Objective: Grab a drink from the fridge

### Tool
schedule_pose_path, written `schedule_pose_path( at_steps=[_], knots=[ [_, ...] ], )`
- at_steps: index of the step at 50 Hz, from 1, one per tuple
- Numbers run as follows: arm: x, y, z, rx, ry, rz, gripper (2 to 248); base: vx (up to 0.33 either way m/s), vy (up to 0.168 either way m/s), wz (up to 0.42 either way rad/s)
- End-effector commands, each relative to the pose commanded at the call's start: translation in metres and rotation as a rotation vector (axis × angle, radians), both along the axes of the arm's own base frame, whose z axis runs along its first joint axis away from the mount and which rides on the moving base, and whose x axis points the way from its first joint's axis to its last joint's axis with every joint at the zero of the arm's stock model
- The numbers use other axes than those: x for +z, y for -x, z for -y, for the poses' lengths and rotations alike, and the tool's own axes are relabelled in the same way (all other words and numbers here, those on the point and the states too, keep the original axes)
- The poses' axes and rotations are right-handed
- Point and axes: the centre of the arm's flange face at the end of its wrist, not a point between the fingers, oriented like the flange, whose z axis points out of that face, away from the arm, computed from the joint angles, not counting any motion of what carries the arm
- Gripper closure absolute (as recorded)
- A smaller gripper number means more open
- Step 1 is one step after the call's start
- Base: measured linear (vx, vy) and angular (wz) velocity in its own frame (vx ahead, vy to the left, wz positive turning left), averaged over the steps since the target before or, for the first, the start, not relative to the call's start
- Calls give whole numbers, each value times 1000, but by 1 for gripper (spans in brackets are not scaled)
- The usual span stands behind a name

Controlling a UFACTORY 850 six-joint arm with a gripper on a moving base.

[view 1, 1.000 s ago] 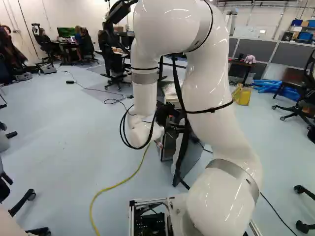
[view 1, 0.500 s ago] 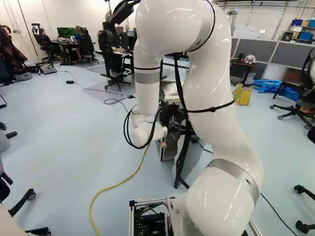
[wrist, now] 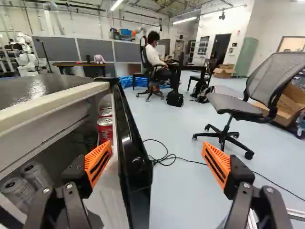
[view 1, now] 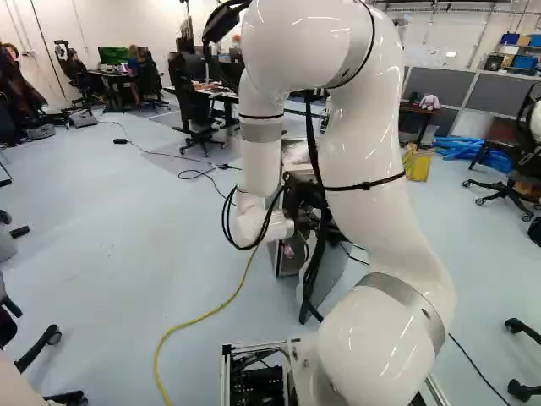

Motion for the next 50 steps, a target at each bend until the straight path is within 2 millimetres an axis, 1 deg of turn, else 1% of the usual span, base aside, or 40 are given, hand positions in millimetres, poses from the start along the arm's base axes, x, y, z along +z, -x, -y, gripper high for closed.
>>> schedule_pose_path(
  at_steps=[35,43,50],
  knots=[
    [2,3,34,-300,-1,18,3,0,0,0],
    [4,0,43,-377,-7,31,3,0,0,0],
    [6,-7,52,-429,-15,48,3,0,0,0]
  ],
)
